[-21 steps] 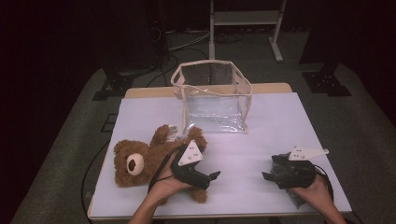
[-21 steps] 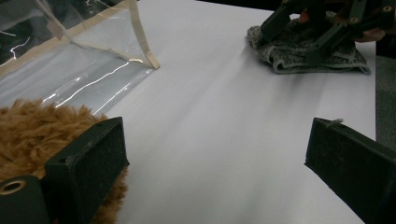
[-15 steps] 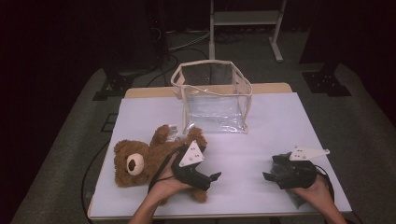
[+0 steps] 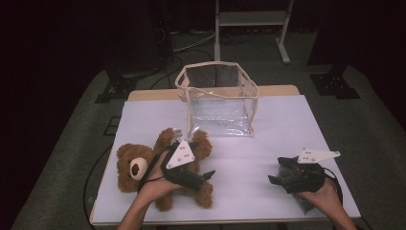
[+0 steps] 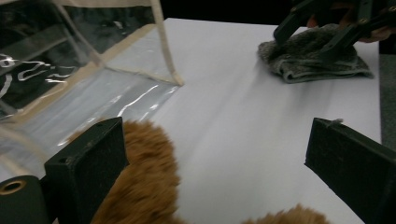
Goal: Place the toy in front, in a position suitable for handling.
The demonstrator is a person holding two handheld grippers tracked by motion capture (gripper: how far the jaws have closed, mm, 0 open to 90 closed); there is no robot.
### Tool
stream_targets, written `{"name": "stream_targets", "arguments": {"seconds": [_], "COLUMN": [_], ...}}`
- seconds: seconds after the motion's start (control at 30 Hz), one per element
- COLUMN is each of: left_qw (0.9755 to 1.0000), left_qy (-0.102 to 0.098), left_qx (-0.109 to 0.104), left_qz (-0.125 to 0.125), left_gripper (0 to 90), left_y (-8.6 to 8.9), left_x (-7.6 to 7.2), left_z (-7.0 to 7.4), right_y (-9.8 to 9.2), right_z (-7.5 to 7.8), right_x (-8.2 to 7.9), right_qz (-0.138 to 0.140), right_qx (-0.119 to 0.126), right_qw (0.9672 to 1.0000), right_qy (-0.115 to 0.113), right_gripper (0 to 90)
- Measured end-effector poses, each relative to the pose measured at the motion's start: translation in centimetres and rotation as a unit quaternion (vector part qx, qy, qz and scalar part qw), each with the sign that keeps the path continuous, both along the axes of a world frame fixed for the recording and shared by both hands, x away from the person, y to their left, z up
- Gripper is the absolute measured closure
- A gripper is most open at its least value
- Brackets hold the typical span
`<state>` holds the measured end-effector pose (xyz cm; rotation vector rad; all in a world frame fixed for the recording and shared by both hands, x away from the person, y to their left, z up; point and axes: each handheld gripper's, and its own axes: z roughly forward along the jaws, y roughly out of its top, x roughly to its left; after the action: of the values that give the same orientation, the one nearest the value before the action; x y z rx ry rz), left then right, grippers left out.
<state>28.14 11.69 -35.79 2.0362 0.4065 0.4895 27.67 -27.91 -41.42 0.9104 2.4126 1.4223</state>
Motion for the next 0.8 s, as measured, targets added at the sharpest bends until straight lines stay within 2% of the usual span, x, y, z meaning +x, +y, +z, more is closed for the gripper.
{"name": "stream_targets", "arguments": {"seconds": [0.07,0.13,0.17,0.23,0.27,0.3,0.33,0.4,0.43,0.5,0.53,0.57,0.6,0.67,0.7,0.73,0.8], "left_qw": [0.9999,0.9994,0.9994,0.9987,0.9979,0.9979,0.9972,0.9960,0.9954,0.9944,0.9936,0.9933,0.9926,0.9921,0.9920,0.9921,0.9916], "left_qy": [-0.006,-0.014,-0.014,-0.019,-0.024,-0.024,-0.027,-0.027,-0.028,-0.028,-0.028,-0.028,-0.025,-0.024,-0.022,-0.020,-0.019], "left_qx": [0.002,0.004,0.004,-0.001,0.001,0.001,0.003,0.007,0.010,0.008,0.006,0.007,0.006,0.008,0.009,0.010,0.017], "left_qz": [0.011,0.030,0.030,0.047,0.060,0.060,0.070,0.085,0.092,0.102,0.110,0.112,0.119,0.123,0.124,0.124,0.127], "left_gripper": [4.8,4.7,4.7,4.8,4.8,4.8,4.8,4.7,4.7,4.7,4.7,4.7,4.7,4.7,4.7,4.7,4.7], "left_y": [1.1,3.0,3.0,4.7,6.1,6.1,7.1,8.6,9.4,10.6,11.4,11.9,12.9,13.5,13.8,14.1,14.7], "left_x": [0.1,0.0,0.0,-0.1,-0.2,-0.2,-0.2,-0.3,-0.4,-0.6,-0.8,-0.9,-1.2,-1.4,-1.6,-1.7,-1.9], "left_z": [0.3,0.6,0.6,0.7,0.7,0.7,0.7,0.5,0.4,0.2,0.1,0.0,-0.3,-0.6,-0.8,-1.0,-1.5], "right_y": [0.4,1.0,1.0,1.6,2.4,2.4,2.7,4.5,4.5,5.9,7.3,7.3,8.8,9.3,11.1,11.1,12.5], "right_z": [0.5,1.3,1.3,2.0,2.5,2.5,2.7,3.5,3.5,3.9,4.2,4.2,4.4,4.4,4.4,4.4,4.3], "right_x": [0.0,0.1,0.1,0.2,0.3,0.3,0.3,0.5,0.5,0.7,1.0,1.0,1.2,1.3,1.6,1.6,1.7], "right_qz": [0.008,0.020,0.020,0.031,0.044,0.044,0.049,0.070,0.070,0.084,0.102,0.102,0.118,0.124,0.141,0.141,0.155], "right_qx": [-0.001,0.008,0.008,0.011,0.013,0.013,0.011,0.006,0.006,0.004,0.002,0.002,0.000,-0.001,-0.002,-0.002,-0.006], "right_qw": [0.9999,0.9997,0.9997,0.9994,0.9988,0.9988,0.9987,0.9973,0.9973,0.9962,0.9946,0.9946,0.9928,0.9920,0.9898,0.9898,0.9876], "right_qy": [-0.006,-0.009,-0.009,-0.011,-0.013,-0.013,-0.014,-0.018,-0.018,-0.021,-0.022,-0.022,-0.022,-0.022,-0.019,-0.019,-0.019], "right_gripper": [18.1,17.9,17.9,17.9,17.7,17.7,17.4,16.6,16.6,16.3,16.2,16.2,15.7,15.7,15.7,15.7,15.3]}}
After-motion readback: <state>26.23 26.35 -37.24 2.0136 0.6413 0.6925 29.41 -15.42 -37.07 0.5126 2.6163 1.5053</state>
